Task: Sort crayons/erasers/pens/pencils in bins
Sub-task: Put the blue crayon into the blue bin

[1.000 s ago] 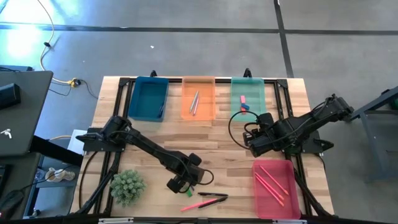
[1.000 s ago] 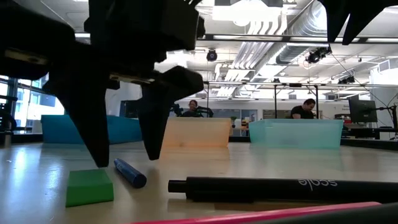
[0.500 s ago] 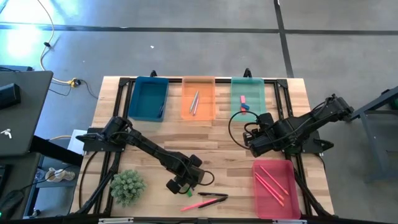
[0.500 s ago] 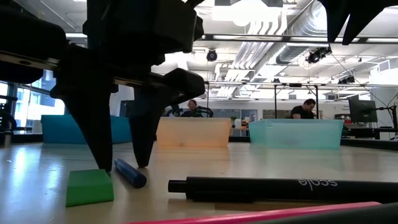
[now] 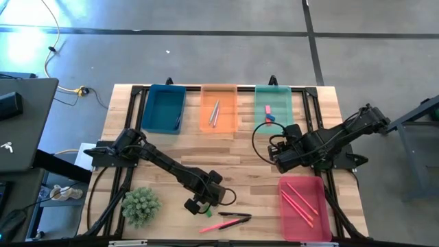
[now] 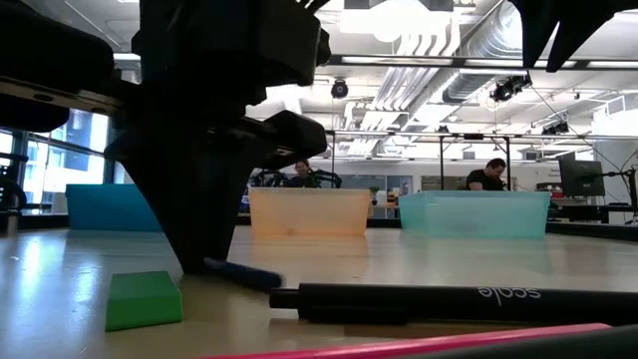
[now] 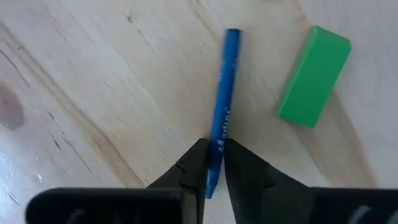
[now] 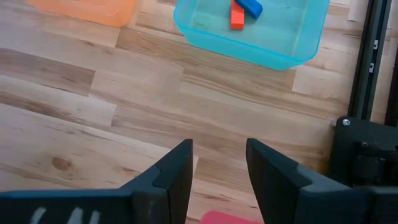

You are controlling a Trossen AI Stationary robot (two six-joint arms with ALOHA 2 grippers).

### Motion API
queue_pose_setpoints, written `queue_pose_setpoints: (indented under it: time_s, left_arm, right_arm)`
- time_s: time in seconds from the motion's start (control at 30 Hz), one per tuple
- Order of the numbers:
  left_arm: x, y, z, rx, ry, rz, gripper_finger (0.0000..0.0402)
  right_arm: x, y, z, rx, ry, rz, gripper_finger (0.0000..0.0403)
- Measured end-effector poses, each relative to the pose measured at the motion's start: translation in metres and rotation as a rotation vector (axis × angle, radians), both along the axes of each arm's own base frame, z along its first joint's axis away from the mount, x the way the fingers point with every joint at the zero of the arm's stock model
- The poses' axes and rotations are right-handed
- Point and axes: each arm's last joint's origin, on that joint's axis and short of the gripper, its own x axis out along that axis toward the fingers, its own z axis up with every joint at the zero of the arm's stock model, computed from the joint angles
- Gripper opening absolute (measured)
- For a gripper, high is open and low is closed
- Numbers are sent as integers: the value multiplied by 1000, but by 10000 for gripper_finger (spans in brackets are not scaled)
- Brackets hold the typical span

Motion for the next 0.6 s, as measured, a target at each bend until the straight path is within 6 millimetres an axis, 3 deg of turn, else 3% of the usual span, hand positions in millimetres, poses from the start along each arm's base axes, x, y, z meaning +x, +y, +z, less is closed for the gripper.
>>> queue_pose_setpoints:
  time_s: [0.6]
  left_arm:
    - [3,16,-1,-59,31,74,15]
  right_arm:
    - [0,0,0,-8,9,23,142]
